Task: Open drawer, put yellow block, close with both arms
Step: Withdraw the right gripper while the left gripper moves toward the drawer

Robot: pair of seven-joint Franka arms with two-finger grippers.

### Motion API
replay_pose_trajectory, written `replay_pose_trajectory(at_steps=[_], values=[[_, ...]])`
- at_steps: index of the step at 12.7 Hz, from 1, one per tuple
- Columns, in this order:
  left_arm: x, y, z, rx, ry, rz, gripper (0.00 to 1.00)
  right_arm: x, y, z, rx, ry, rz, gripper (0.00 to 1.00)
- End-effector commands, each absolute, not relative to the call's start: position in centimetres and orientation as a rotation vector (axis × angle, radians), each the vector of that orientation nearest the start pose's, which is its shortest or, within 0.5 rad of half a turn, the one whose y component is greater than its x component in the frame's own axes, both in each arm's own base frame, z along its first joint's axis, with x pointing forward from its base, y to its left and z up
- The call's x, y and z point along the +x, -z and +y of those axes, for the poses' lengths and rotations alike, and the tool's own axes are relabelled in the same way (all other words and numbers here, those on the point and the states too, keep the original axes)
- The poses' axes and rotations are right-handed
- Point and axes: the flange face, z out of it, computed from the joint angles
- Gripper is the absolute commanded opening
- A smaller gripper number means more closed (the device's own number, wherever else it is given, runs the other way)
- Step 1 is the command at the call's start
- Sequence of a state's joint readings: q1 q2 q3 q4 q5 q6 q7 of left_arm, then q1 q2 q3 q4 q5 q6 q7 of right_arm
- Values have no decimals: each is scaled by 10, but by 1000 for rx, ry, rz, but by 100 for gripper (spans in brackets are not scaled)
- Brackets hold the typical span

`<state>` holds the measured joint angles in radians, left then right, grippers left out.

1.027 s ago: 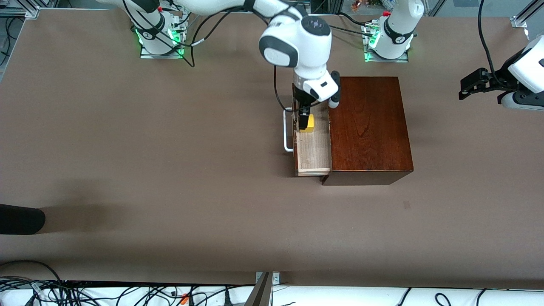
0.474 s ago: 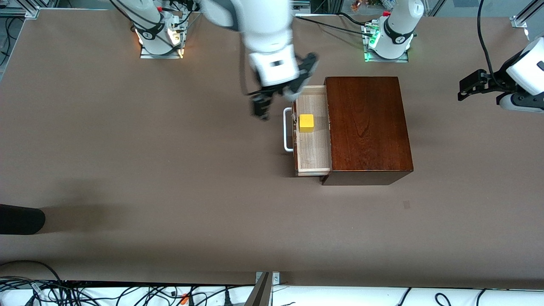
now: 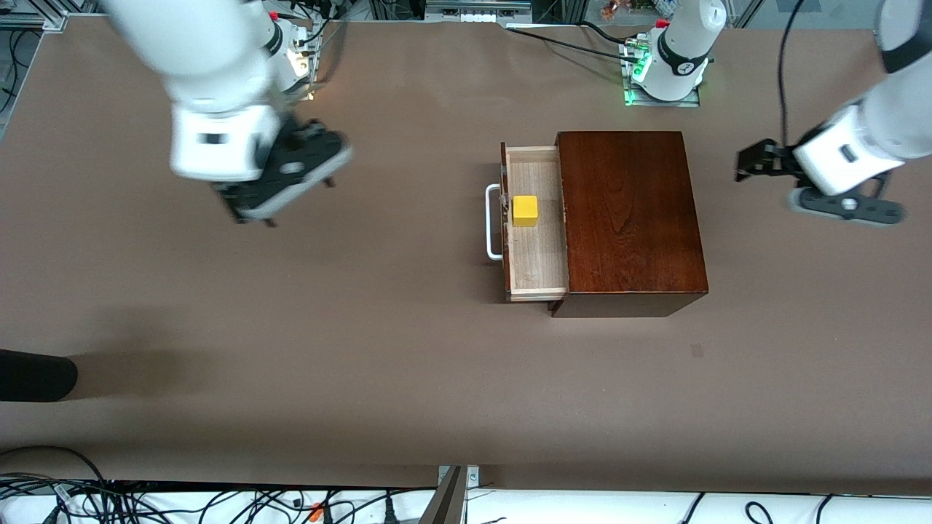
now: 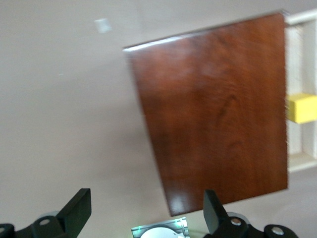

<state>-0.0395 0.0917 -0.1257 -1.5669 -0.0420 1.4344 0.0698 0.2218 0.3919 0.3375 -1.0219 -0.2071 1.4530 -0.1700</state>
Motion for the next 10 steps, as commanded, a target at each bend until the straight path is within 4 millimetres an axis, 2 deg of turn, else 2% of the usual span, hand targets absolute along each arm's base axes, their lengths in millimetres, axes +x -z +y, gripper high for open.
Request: replay_pose_trajectory(at_steps=[1, 2, 5, 7, 9, 10], values=[[533, -564, -191, -3088, -398, 693, 100, 577, -650, 214, -3057, 47, -824, 100], [523, -556, -227, -3056, -419, 848, 100, 575, -648, 188, -3062, 25, -745, 100], [502, -544, -310, -2930, -399, 1281, 100, 566, -626, 130, -3115, -20, -474, 100], [486, -530, -367, -2828, -320, 1557, 100, 567, -603, 112, -3127, -40, -389, 100], [467, -504, -427, -2704, -208, 1806, 100, 568, -584, 88, -3136, -28, -322, 100], [461, -488, -453, -2637, -145, 1927, 100, 568, -581, 78, -3139, -28, -291, 100]])
